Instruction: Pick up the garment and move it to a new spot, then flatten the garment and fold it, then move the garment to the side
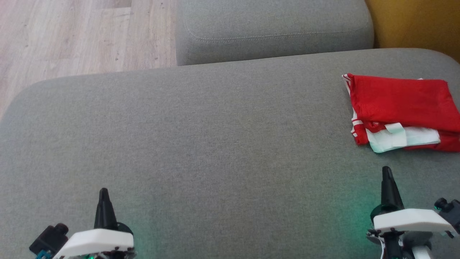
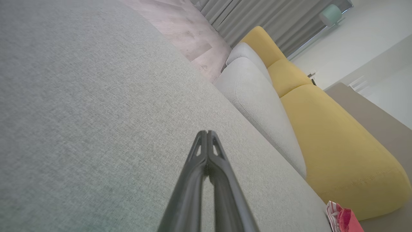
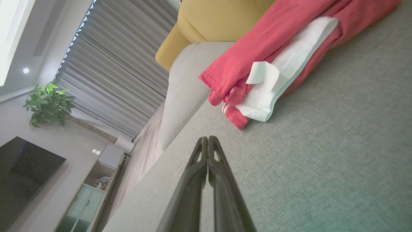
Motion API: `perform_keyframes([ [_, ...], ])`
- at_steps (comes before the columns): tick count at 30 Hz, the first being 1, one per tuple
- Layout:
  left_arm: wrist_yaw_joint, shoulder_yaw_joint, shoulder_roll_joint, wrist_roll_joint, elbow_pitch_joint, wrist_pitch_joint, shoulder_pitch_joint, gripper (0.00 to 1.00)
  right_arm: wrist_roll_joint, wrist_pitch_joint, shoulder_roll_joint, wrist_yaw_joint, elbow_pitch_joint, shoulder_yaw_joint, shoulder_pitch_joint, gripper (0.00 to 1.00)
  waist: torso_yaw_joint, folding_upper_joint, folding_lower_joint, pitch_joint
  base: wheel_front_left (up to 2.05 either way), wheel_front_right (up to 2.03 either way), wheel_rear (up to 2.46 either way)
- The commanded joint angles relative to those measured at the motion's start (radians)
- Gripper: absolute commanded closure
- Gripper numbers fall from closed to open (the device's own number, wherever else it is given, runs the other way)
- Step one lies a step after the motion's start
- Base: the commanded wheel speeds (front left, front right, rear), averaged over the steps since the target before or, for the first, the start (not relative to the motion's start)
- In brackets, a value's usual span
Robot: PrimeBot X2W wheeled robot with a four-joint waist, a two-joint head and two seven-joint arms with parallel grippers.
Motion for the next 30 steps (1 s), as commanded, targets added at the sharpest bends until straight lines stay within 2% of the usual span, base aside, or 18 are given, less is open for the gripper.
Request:
perform_keyframes([
  [1, -0.011, 0.027, 0.002, -0.03, -0.035, 0.008, -0.054, 1.0, 0.034, 0.009, -0.016, 0.004, -0.039, 0.002, -0.057, 1.0, 0.001, 0.0, -0.0001, 0.0, 0.0, 0.0, 0.0],
  [30, -0.042, 0.081, 0.003, -0.319, -0.038, 0.089, -0.085, 1.0, 0.332, 0.089, -0.017, 0.005, -0.052, -0.033, -0.081, 1.0, 0.008, 0.0, -0.0001, -0.001, 0.0, 0.0, 0.0],
])
